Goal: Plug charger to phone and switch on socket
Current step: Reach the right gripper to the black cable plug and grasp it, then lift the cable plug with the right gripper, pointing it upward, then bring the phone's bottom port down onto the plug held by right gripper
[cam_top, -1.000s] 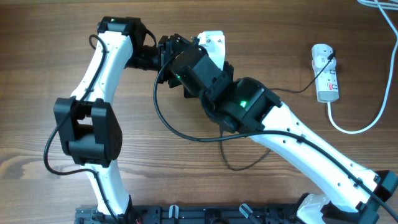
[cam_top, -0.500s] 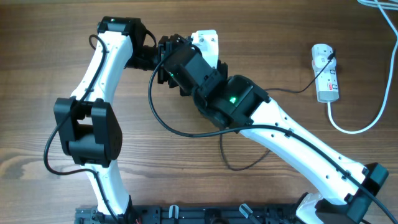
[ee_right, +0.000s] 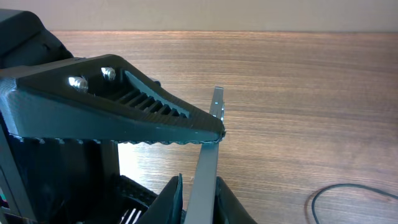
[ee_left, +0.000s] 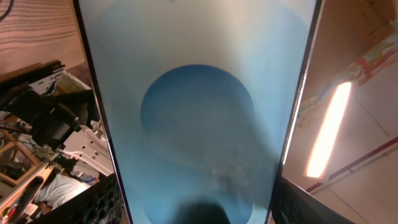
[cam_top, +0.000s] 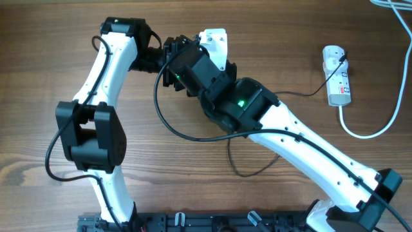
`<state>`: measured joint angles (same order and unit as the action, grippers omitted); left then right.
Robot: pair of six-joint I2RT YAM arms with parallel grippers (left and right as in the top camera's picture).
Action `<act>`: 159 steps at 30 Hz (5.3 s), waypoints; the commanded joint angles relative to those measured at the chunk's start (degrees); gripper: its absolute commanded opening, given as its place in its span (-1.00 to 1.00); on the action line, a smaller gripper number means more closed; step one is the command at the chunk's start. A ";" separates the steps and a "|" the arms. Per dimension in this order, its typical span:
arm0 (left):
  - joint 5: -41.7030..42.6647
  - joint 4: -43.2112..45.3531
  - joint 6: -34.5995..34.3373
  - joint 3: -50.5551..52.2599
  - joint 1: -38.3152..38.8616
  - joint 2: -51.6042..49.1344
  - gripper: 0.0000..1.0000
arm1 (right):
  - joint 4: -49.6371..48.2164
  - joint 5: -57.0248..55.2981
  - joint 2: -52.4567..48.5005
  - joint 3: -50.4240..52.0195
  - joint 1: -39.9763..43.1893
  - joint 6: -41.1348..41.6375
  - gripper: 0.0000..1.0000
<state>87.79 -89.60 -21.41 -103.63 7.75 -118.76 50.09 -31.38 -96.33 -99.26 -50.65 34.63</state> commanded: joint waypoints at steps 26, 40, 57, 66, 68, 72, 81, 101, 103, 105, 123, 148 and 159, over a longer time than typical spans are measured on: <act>2.56 -1.46 -3.54 -1.07 -0.46 1.66 0.45 | 5.09 0.20 4.66 -0.20 1.18 77.90 -0.91; 0.85 -1.29 -3.50 -1.07 -0.46 1.66 -0.14 | 4.50 -2.01 0.96 0.00 1.11 78.07 -0.91; -1.27 -0.72 -3.50 -1.07 -0.48 1.66 -0.92 | 3.54 -0.11 0.98 0.00 1.11 77.72 0.27; -22.84 14.82 -2.62 -1.07 -3.45 1.66 -0.92 | 16.09 0.39 9.75 0.00 6.25 25.35 0.99; -23.63 15.10 3.06 -1.07 -4.63 1.66 -0.92 | 20.13 11.93 10.54 0.00 12.11 12.09 0.99; -26.36 17.40 4.44 -1.07 -8.07 2.47 -0.92 | 24.13 20.70 9.51 5.46 18.64 4.76 0.99; -50.84 13.92 4.24 -1.05 -14.01 3.78 -0.92 | 4.72 35.56 4.00 33.24 18.40 5.99 0.18; -50.88 13.94 4.28 -0.94 -13.99 3.78 -0.92 | -3.93 34.86 -14.14 33.31 12.59 10.73 -0.39; -50.88 13.94 4.28 -0.94 -13.99 3.78 -0.92 | -3.96 34.86 -14.14 33.31 11.72 10.73 -0.42; -50.88 13.94 4.28 -0.94 -13.99 3.78 -0.92 | -4.00 34.23 -14.14 33.31 10.56 11.10 -0.53; -50.88 13.70 4.28 -0.94 -13.99 3.78 -0.92 | -3.96 29.29 -14.14 33.31 10.38 11.85 -0.57; -36.11 16.00 13.55 -0.94 -10.64 3.78 -0.92 | -5.62 37.94 -6.80 31.15 10.38 3.96 -0.91; -16.79 20.46 28.72 -0.94 0.81 3.78 -0.92 | -4.33 51.45 23.63 30.99 11.02 -2.86 -0.91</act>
<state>63.07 -69.52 2.55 -103.90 6.44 -117.32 46.11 18.39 -75.46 -67.24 -40.07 32.84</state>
